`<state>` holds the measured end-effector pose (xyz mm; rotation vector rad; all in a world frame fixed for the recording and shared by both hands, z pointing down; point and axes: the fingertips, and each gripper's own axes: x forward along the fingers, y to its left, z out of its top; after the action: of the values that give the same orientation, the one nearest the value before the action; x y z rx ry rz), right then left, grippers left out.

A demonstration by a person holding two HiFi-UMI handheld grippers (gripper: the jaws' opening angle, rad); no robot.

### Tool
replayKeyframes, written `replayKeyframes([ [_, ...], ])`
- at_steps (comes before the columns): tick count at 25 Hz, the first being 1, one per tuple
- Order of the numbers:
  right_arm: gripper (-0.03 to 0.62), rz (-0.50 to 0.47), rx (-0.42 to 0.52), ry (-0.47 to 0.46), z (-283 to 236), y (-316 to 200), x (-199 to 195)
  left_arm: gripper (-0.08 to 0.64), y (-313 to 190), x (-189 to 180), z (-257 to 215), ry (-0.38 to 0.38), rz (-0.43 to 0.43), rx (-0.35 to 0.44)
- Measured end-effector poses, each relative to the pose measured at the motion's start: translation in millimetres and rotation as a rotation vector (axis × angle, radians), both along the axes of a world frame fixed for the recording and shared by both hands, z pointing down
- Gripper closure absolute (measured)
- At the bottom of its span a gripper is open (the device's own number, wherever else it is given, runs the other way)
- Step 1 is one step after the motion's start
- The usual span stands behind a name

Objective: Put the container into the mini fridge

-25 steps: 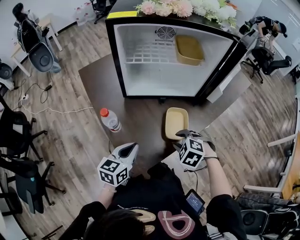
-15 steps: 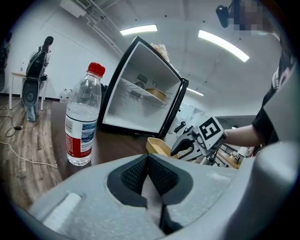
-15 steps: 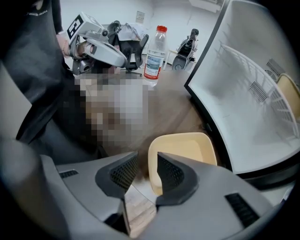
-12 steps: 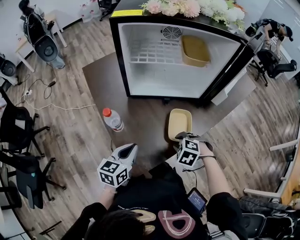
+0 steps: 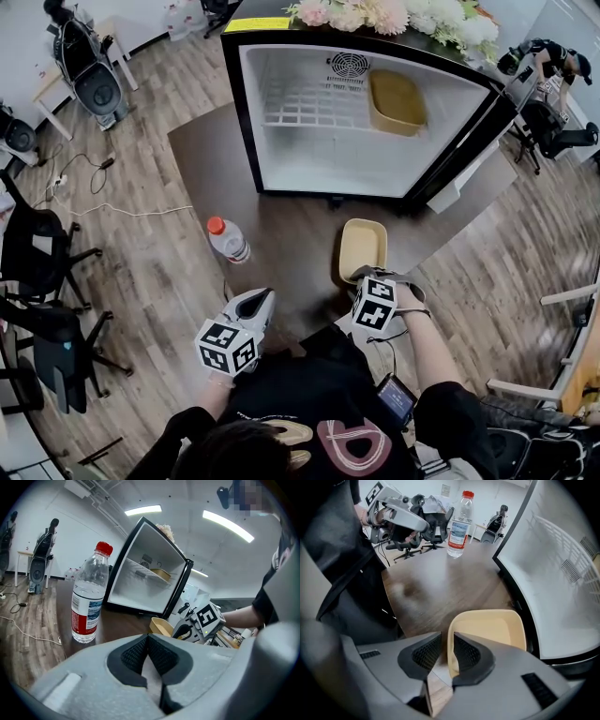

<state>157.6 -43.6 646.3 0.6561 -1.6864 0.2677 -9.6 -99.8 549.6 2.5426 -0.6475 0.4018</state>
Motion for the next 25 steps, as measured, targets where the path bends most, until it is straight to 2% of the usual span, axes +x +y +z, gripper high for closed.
replayKeyframes([
  [7, 0.540, 0.004, -0.010, 0.000, 7, -3, 2, 0.552, -3, -2, 2, -0.004, -0.016, -0.003],
  [12, 0.572, -0.011, 0.020, 0.017, 6, -6, 6, 0.552, -5, -3, 1, -0.005, -0.022, -0.002],
  [25, 0.574, -0.078, 0.037, 0.041, -19, -3, 2, 0.552, -2, 3, 1, 0.009, -0.001, -0.008],
])
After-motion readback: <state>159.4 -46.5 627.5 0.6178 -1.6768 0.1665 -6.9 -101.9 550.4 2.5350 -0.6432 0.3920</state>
